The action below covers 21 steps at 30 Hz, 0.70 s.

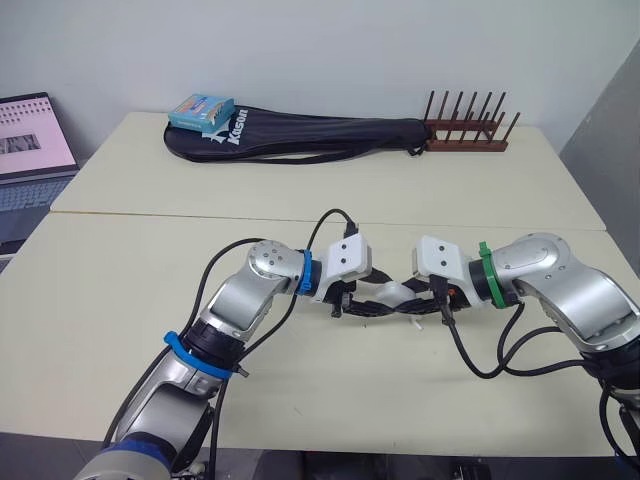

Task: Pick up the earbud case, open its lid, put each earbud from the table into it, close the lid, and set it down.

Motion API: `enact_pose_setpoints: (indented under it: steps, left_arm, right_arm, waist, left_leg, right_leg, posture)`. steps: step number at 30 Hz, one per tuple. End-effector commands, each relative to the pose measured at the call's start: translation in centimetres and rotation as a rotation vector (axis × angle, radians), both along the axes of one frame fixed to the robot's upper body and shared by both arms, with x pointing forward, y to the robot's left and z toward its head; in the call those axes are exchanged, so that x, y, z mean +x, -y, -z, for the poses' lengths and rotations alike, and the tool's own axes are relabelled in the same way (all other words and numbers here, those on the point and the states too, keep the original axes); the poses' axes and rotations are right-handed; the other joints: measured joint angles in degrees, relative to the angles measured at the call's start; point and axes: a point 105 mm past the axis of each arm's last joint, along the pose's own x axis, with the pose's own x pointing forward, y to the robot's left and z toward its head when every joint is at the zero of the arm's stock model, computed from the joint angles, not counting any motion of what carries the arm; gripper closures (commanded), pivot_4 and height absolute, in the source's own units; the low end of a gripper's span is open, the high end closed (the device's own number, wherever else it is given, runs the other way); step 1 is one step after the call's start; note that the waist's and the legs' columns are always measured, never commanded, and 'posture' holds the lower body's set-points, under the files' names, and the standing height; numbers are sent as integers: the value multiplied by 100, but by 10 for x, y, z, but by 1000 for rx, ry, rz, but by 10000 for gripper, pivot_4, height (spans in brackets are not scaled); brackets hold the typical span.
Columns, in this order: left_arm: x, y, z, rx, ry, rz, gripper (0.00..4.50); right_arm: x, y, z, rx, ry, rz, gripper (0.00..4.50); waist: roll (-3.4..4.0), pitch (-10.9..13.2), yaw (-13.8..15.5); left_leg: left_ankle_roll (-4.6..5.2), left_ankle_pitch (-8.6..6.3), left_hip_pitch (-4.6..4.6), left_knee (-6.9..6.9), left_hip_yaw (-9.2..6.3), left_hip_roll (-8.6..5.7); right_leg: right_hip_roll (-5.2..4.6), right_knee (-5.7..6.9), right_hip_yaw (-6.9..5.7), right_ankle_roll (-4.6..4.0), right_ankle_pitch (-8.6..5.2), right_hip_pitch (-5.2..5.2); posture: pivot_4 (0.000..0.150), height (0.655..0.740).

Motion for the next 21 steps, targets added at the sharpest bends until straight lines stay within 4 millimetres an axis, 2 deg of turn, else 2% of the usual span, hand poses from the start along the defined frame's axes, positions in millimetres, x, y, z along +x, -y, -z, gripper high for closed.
enact_pose_setpoints:
  steps: [1, 3, 8, 14, 18, 19, 21]
  left_arm:
    - [-1, 4, -12, -30, 21, 8, 30778]
    - [-2, 4, -11, -29, 13, 8, 36844]
    - [-3, 5, -10, -28, 4, -2, 37586]
    - [-3, 2, -6, -27, -10, -29, 37586]
    - [-6, -5, -2, -48, -51, -59, 37586]
    - [-7, -6, -1, -63, -62, -65, 37586]
    - [-8, -8, -1, -103, -77, -73, 37586]
  right_arm:
    - [-1, -1, -15, 18, 60, -25, 36604]
    - [-1, -1, -15, 17, 59, -28, 36665]
    - [-2, -1, -15, 17, 47, -26, 36720]
    - [-4, 10, -16, -27, 62, -21, 15838]
    - [3, 20, -27, -27, 114, 27, 1684]
    - [3, 22, -31, -22, 123, 30, 0]
    - [1, 22, -37, -3, 139, 25, 0]
  waist:
    - [0, 0, 0]
    - [0, 0, 0]
    - [0, 0, 0]
    - [0, 0, 0]
    - [0, 0, 0]
    - [0, 0, 0]
    - [0, 0, 1]
  left_leg:
    - [0, 0, 0, 0, 0, 0]
    - [0, 0, 0, 0, 0, -1]
    - [0, 0, 0, 0, 0, 0]
    - [0, 0, 0, 2, 0, 0]
    - [0, 0, 1, 2, 0, 1]
    - [0, 0, 1, 2, 0, 2]
    - [0, 0, 1, 2, 0, 2]
  right_leg:
    - [0, 0, 0, 0, 0, 0]
    - [0, 0, 1, 0, 0, 0]
    - [0, 0, 1, 0, 0, 0]
    - [-1, 1, 1, 0, 0, 0]
    - [-1, 2, 2, 0, 0, 0]
    - [-1, 2, 1, 0, 0, 0]
    - [-1, 3, 1, 0, 0, 0]
  posture:
    - [1500, 7315]
    - [1500, 7315]
    - [1500, 7315]
    - [1500, 7315]
    - [1500, 7315]
    - [1500, 7315]
    - [1500, 7315]
